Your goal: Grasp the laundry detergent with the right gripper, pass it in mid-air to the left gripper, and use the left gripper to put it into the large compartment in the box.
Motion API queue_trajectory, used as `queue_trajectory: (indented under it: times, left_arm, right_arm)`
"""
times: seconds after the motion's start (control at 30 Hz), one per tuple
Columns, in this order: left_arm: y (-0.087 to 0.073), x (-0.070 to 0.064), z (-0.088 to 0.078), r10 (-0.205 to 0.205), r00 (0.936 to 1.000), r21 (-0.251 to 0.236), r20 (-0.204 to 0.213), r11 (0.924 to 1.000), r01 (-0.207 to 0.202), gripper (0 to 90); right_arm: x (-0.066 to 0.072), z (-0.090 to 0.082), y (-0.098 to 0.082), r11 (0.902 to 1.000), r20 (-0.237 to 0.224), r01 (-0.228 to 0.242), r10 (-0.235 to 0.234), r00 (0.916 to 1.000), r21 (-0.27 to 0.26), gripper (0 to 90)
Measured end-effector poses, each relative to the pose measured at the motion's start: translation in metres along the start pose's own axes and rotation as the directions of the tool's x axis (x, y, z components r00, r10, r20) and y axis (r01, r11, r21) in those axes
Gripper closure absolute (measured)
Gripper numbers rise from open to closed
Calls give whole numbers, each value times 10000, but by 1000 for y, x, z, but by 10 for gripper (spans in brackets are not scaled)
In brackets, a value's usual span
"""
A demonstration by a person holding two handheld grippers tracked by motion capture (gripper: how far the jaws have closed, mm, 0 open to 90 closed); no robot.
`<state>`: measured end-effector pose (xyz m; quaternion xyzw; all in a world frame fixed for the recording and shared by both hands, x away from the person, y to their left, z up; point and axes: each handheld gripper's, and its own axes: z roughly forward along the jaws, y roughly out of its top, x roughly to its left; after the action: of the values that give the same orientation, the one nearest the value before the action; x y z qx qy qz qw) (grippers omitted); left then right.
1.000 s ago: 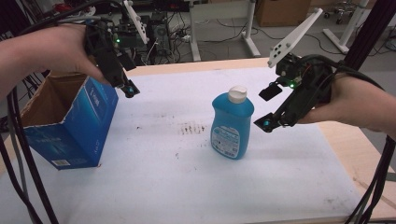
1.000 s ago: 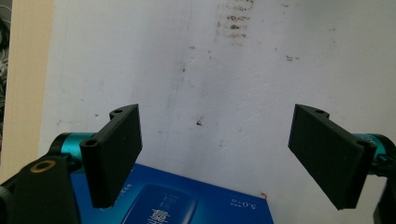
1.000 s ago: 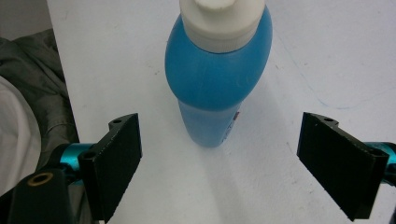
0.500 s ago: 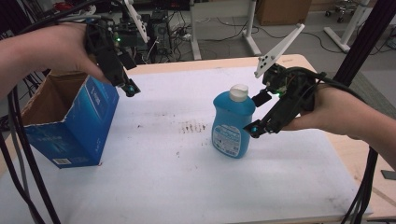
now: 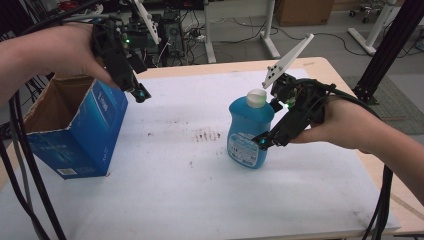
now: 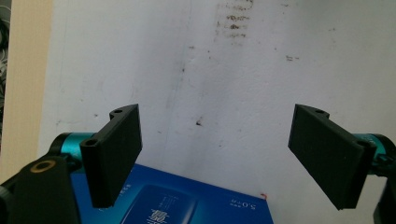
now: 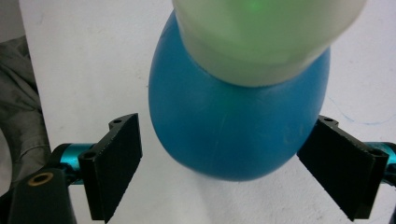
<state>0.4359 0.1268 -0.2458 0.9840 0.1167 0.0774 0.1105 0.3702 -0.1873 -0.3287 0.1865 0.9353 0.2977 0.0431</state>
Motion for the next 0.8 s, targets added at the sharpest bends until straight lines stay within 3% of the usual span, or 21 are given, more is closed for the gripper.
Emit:
queue_trajectory:
  times: [0.8]
  left_arm:
    - [-1,-1,-1,4,10000,-20,-9,10000,-4,176]
  right_arm:
    - [3,11,5,9995,579,-186,200,9981,-260,184]
